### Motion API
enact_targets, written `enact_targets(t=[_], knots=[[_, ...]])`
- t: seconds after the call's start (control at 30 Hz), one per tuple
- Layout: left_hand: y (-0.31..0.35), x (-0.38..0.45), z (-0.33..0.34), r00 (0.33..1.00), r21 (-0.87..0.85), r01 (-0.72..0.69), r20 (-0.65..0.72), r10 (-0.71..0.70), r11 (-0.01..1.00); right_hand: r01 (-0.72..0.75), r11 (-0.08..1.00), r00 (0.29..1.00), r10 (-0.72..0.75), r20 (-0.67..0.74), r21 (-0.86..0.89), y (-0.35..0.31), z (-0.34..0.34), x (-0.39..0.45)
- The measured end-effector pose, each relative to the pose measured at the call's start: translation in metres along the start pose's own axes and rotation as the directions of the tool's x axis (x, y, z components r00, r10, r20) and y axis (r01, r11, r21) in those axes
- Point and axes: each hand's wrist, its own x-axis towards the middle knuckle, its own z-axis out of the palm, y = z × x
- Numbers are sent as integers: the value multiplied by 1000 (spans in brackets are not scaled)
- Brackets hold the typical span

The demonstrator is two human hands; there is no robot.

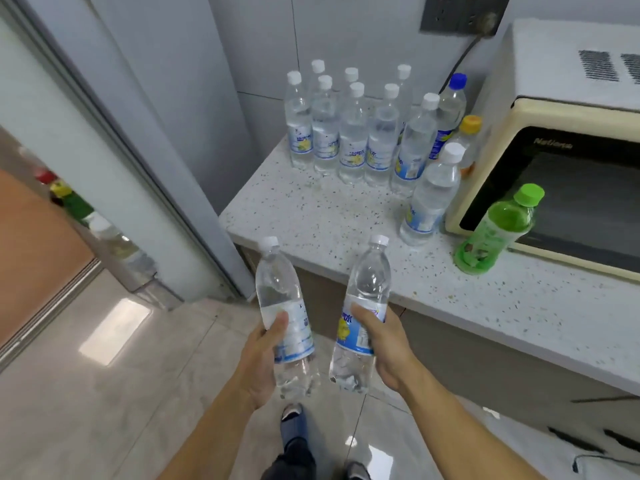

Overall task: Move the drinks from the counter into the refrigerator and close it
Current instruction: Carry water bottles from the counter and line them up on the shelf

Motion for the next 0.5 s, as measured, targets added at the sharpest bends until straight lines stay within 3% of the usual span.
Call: enact_targets(t=[0.27, 0.5], knots=[[-32, -74, -66, 969, 102, -31, -239, 55, 994, -99, 986, 975, 124, 187, -136, 53, 49, -29], [-46, -126, -142, 846, -21, -39, -532, 22, 999, -135, 935, 910, 247, 332, -327, 100, 122, -52]])
